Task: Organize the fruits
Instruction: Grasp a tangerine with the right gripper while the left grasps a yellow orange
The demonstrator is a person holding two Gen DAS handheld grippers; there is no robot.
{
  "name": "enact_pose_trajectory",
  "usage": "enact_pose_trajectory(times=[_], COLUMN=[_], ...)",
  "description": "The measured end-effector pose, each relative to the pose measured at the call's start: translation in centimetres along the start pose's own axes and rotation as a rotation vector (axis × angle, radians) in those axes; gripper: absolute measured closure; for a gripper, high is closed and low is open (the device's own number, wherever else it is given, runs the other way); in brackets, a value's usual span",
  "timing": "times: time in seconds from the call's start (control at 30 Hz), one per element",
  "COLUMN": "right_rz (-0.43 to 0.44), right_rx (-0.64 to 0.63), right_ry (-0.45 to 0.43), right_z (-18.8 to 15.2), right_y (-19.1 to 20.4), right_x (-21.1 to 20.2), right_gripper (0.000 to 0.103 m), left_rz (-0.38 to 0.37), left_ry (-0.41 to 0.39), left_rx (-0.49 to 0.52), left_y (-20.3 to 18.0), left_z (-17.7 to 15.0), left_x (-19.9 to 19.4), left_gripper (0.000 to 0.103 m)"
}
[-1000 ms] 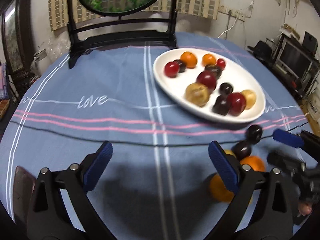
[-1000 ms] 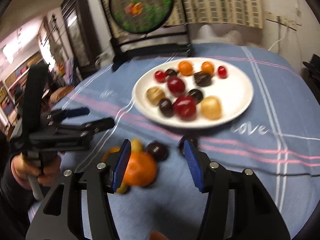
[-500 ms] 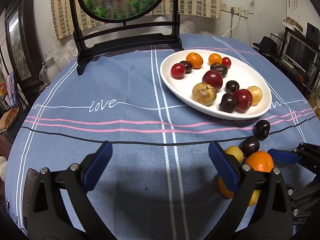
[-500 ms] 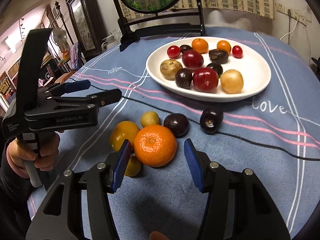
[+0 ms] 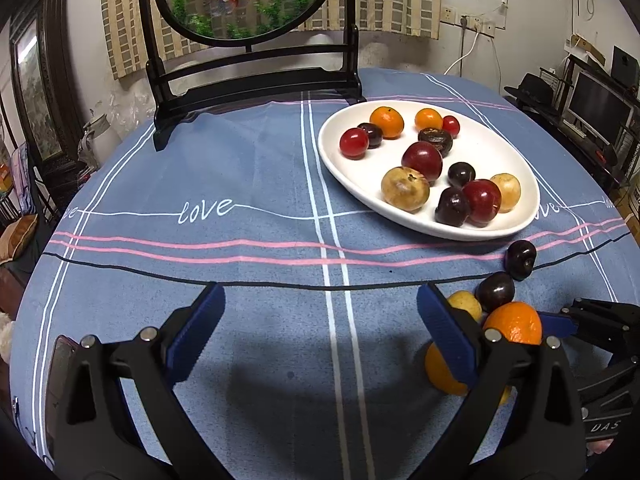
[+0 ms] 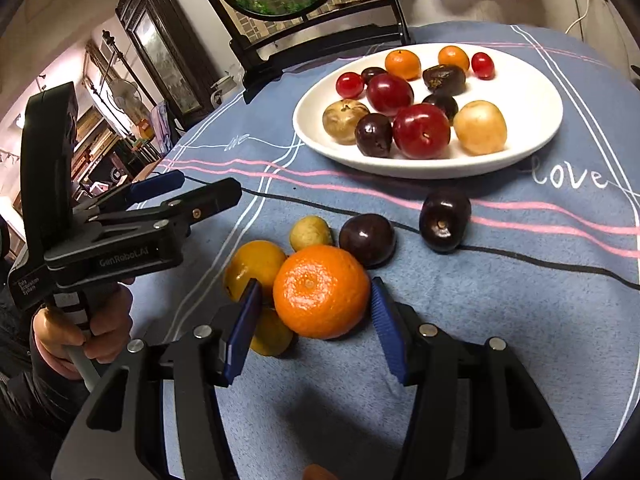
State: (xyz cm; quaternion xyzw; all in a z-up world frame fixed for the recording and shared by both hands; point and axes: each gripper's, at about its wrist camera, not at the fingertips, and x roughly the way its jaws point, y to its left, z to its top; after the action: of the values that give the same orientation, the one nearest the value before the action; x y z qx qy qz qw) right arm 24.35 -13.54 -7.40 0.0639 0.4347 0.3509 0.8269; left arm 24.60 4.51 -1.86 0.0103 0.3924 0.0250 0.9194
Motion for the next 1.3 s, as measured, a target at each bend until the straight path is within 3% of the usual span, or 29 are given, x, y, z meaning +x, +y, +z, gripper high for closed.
enact_pose_trajectory(times=[0.07,0.13,0.3,0.4,0.53,0.63,0.77,1.0,1.07,1.3], right_rz=[0.016,-0.005,-0.019,-0.027,-0.064,-0.071,-0.084,-0.091,-0.094,-0.099], right_rx=[0.018,0.006,-0.02,0.002,0.022,0.035,0.004,-0.014,-0.013,-0.012], right_ry=[0.001,0.004,-0.006,-0.055,-0.097,-0.091,-0.087,-0.085,-0.084,-0.088], right_z=[0.0,-0.1,0.0,0.4,0.6,0.5,0.4,0.2,0.2,0.1], right_y=[-0.3,-0.3,0.2,-0.3,-1.3,-1.6,-0.9,-0.5,-0.5,-0.4], right_x=[-0.2,-0.2,-1.0,-2.6,-4.0,-4.1,-3.9,-3.8,-3.7,-3.9], right_gripper=[0.048,0.056,0.058,0.058,0.058,0.058,0.058,0.058,0.058,0.058], left_rz=[0.003,0.001,-0.012,-0.064,-0.197,-0.247,-0.26,-0.301,-0.318,-0.332], left_ry=[0.001,0.0,0.016,0.025,0.062,0.084,0.108,0.14,0.145,0.157], left_rx=[-0.001,-0.005,-0.013,-0.019,-0.007,0.052,0.103,0.093,0.08,0.045], left_y=[0.0,0.1,0.3,0.3,-0.6,-2.5,-4.2,-4.7,-4.6,-4.4], left_z=[0.0,0.0,0.1,-0.1,-0.6,-1.4,-2.4,-2.9,-2.8,-2.8], left_x=[0.0,0.0,0.1,0.0,-0.3,-0.6,-0.7,-0.1,0.0,0.1], left_gripper=[0.005,0.005,0.005,0.005,0.006,0.014,0.032,0.046,0.06,0.064])
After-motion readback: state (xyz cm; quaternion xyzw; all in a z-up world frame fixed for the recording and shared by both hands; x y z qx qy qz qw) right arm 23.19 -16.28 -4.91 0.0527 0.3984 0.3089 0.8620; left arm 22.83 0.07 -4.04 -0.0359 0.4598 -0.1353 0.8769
